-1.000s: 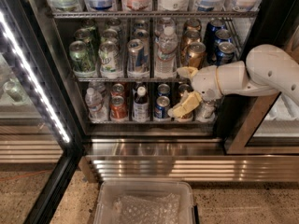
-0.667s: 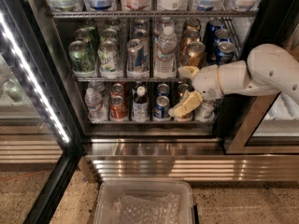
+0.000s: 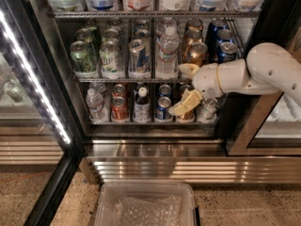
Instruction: Pick water bottle from middle shelf of fridge
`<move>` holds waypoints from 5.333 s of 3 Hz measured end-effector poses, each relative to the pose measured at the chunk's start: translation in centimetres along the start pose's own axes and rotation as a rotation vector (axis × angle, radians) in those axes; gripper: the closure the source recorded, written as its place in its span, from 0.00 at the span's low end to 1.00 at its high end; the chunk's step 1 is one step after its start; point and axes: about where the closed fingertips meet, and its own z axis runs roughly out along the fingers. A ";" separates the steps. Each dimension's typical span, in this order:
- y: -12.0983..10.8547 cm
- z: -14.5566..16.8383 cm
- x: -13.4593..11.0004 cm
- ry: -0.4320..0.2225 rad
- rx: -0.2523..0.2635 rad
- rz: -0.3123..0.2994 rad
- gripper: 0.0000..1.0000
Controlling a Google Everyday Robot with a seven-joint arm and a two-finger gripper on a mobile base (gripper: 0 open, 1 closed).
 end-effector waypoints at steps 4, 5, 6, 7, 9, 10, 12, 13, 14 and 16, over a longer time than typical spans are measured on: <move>-5.2 1.3 -0.7 -0.059 0.070 -0.075 0.00; -5.2 1.4 -0.8 -0.059 0.070 -0.075 0.00; -5.2 1.4 -0.8 -0.059 0.070 -0.075 0.18; -4.8 0.1 -1.5 -0.047 0.115 -0.092 0.21; -4.9 -1.0 -1.7 -0.009 0.171 -0.104 0.08; -5.6 -0.1 -1.3 -0.013 0.172 -0.098 0.09; -6.3 1.9 -0.5 -0.026 0.151 -0.076 0.14; -6.5 3.0 -0.7 -0.037 0.134 -0.077 0.16; -6.9 6.4 -2.4 -0.080 0.088 -0.091 0.18; -7.1 8.2 -4.0 -0.110 0.054 -0.105 0.18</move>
Offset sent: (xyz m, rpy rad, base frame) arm 0.0524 -0.0022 0.0328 -0.0308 -0.1830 0.0041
